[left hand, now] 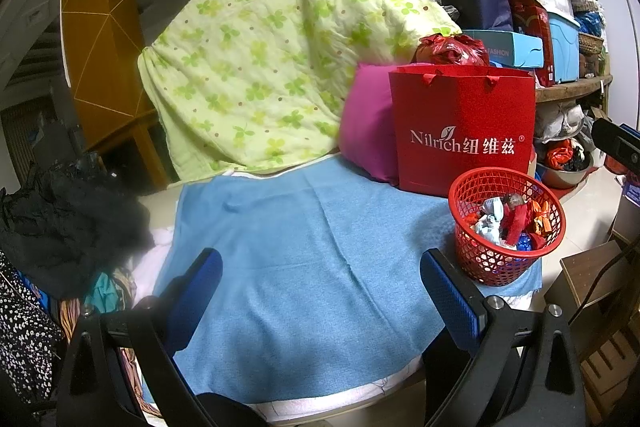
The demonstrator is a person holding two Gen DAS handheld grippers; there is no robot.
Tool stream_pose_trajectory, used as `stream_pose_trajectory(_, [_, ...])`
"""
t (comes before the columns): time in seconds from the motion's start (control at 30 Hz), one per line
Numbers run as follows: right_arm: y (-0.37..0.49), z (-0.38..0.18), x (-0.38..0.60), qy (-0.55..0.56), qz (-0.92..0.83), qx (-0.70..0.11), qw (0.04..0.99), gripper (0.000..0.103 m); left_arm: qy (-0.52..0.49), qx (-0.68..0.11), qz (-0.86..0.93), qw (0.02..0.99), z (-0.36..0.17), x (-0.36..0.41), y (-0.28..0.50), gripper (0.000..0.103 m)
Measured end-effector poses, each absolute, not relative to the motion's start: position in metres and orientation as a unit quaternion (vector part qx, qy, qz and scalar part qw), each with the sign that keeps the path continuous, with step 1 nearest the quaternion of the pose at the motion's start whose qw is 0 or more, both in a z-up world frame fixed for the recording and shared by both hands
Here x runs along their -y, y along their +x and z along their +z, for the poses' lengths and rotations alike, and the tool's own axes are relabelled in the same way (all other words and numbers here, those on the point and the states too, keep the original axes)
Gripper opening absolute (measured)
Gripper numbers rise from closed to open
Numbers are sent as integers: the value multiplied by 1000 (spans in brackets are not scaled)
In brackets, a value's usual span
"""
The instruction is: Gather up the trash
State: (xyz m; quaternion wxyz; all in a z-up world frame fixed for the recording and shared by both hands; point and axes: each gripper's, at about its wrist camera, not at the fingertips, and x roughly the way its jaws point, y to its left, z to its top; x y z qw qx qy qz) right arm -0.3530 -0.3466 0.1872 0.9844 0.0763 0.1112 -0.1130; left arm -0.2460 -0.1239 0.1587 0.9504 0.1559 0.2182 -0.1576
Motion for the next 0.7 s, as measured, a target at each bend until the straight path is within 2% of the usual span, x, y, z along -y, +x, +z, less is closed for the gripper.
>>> stream_pose_trajectory(0.7, [-358,192,351,82,-118,-106,984,77,157,-216,-157,951,159,124,-247,99])
